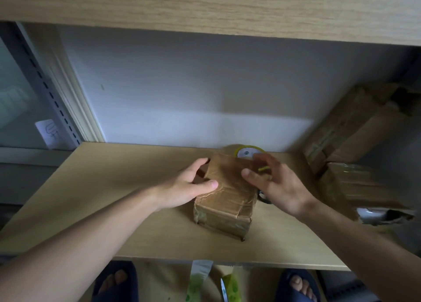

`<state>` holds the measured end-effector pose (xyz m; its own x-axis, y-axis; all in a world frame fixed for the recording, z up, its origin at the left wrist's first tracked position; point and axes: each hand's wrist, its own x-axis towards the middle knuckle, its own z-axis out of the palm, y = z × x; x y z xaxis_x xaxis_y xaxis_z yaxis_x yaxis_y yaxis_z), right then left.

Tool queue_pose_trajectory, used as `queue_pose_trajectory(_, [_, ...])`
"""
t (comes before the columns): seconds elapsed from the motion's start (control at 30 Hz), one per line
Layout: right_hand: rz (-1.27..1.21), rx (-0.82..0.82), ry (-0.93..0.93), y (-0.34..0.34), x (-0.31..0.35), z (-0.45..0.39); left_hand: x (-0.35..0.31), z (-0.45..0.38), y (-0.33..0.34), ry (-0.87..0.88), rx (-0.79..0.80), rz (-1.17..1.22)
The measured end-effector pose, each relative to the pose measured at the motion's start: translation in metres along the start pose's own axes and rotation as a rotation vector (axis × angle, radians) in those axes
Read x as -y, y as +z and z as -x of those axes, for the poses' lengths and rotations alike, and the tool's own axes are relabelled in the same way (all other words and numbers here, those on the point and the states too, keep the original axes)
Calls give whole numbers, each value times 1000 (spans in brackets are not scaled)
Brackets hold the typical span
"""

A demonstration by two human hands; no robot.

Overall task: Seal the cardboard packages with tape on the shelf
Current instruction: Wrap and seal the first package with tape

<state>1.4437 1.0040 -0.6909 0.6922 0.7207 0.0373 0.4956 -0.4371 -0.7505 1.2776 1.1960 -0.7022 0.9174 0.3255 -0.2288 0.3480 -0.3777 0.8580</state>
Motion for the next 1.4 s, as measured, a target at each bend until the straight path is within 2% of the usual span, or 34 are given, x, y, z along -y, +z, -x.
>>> queue_pose_trajectory(0.1, [68, 162, 61, 5, 0, 19, 6, 7, -12, 17, 105, -59])
queue_pose_trajectory(0.2, [-67, 401, 135, 12, 3, 30, 9, 13, -15, 41, 220, -31])
queue_pose_trajectory(0.27, [-212, 448, 152, 14, 5, 30, 10, 14, -14, 35, 229, -31])
queue_pose_trajectory(0.5, [-318, 404, 115, 23, 11, 24, 8, 4, -2, 4, 111, -78])
queue_pose_trajectory(0.63, [-359, 202, 119, 35, 16, 21, 7, -4, 3, -50, -35, -108])
queue_pose_trajectory(0.73, [-230, 55, 123, 39, 21, 15, 0, -7, 3, -78, -168, -137])
queue_pose_trajectory(0.83, [-95, -29, 107, 42, 27, 18, -7, -5, -1, -99, -227, -137])
queue_pose_trajectory(0.97, [-48, 53, 113, 47, 37, 31, -17, 5, -10, -154, -308, -304])
queue_pose_trajectory(1.2, [-128, 110, 177, 53, 38, 22, -20, 15, -24, -320, -312, -734])
queue_pose_trajectory(1.33, [-175, 195, 145, 45, 38, 17, -18, 15, -19, -255, -293, -846])
queue_pose_trajectory(1.4, [-165, 204, 129, 41, 36, 13, -15, 13, -16, -85, -260, -856])
